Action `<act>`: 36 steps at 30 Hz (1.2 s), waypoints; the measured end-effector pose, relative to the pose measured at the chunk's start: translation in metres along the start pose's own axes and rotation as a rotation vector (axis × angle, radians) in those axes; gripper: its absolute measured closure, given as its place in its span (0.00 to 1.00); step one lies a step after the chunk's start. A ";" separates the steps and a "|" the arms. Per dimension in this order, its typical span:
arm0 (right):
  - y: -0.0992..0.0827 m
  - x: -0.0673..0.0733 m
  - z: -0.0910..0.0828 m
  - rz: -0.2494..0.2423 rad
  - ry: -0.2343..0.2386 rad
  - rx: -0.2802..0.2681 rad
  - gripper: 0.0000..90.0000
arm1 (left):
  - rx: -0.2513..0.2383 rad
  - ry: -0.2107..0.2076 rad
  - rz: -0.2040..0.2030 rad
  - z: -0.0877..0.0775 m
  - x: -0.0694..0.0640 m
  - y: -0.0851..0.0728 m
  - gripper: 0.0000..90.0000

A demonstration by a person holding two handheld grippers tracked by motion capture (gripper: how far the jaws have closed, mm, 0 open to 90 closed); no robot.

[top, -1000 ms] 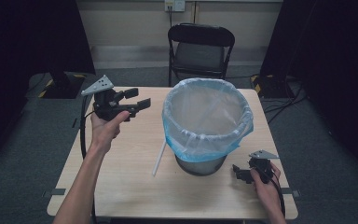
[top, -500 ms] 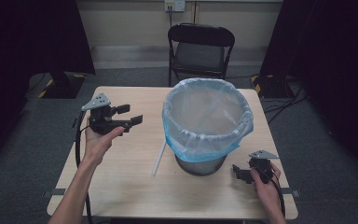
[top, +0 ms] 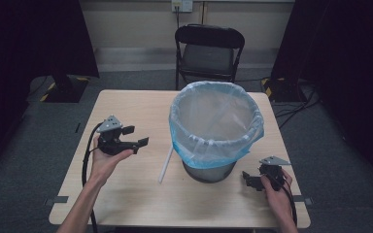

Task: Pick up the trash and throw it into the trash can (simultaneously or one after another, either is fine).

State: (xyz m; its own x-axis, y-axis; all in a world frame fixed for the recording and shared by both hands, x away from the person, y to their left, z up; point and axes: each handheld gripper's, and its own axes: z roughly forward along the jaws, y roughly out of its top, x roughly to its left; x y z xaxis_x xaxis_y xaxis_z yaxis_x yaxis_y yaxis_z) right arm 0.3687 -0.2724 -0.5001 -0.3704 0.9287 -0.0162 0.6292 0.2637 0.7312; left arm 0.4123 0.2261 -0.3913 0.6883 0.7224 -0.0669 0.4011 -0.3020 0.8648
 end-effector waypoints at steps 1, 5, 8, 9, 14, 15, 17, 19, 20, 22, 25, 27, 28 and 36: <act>0.000 0.000 0.000 0.000 0.000 0.000 0.12 | 0.025 -0.002 0.003 0.003 -0.001 -0.002 0.23; 0.000 0.000 0.000 0.001 0.000 0.000 0.12 | 0.040 -0.013 -0.011 0.013 -0.007 -0.014 0.26; 0.000 0.000 0.000 0.000 0.000 0.000 0.12 | 0.070 -0.037 -0.025 0.023 -0.012 -0.028 0.26; 0.000 0.000 0.000 0.000 0.000 0.000 0.12 | 0.070 -0.037 -0.025 0.023 -0.012 -0.028 0.26; 0.000 0.000 0.000 0.000 0.000 0.000 0.12 | 0.154 -0.058 -0.044 0.042 -0.020 -0.048 0.28; 0.000 0.000 0.000 0.000 0.000 0.000 0.12 | 0.154 -0.058 -0.044 0.042 -0.020 -0.048 0.28; 0.000 0.000 0.000 0.000 0.000 0.000 0.12 | 0.171 -0.067 -0.041 0.047 -0.023 -0.051 0.30; 0.000 0.000 0.000 0.000 0.000 0.000 0.12 | 0.196 -0.087 -0.036 0.056 -0.028 -0.054 0.31; 0.000 0.000 0.000 0.000 0.000 0.000 0.12 | 0.212 -0.095 -0.026 0.058 -0.029 -0.054 0.32; 0.000 0.000 0.000 0.000 0.000 0.000 0.12 | 0.222 -0.116 -0.023 0.064 -0.034 -0.055 0.34; 0.000 0.000 0.000 0.000 0.000 0.000 0.12 | 0.240 -0.104 0.008 0.073 -0.040 -0.058 0.37; 0.000 0.000 0.000 0.000 0.000 0.000 0.12 | 0.264 -0.107 0.028 0.080 -0.041 -0.060 0.41; 0.000 0.000 0.000 0.000 0.000 0.000 0.12 | 0.262 -0.101 0.035 0.082 -0.042 -0.061 0.42; 0.000 0.000 0.000 0.000 0.000 0.000 0.12 | 0.294 -0.058 0.055 0.085 -0.038 -0.066 0.46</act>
State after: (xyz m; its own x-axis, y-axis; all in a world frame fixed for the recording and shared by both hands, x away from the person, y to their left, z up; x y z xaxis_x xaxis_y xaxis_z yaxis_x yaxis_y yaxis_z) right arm 0.3687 -0.2724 -0.5001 -0.3705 0.9287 -0.0160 0.6292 0.2636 0.7312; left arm 0.4110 0.1658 -0.4884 0.7437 0.6658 -0.0598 0.5144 -0.5128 0.6873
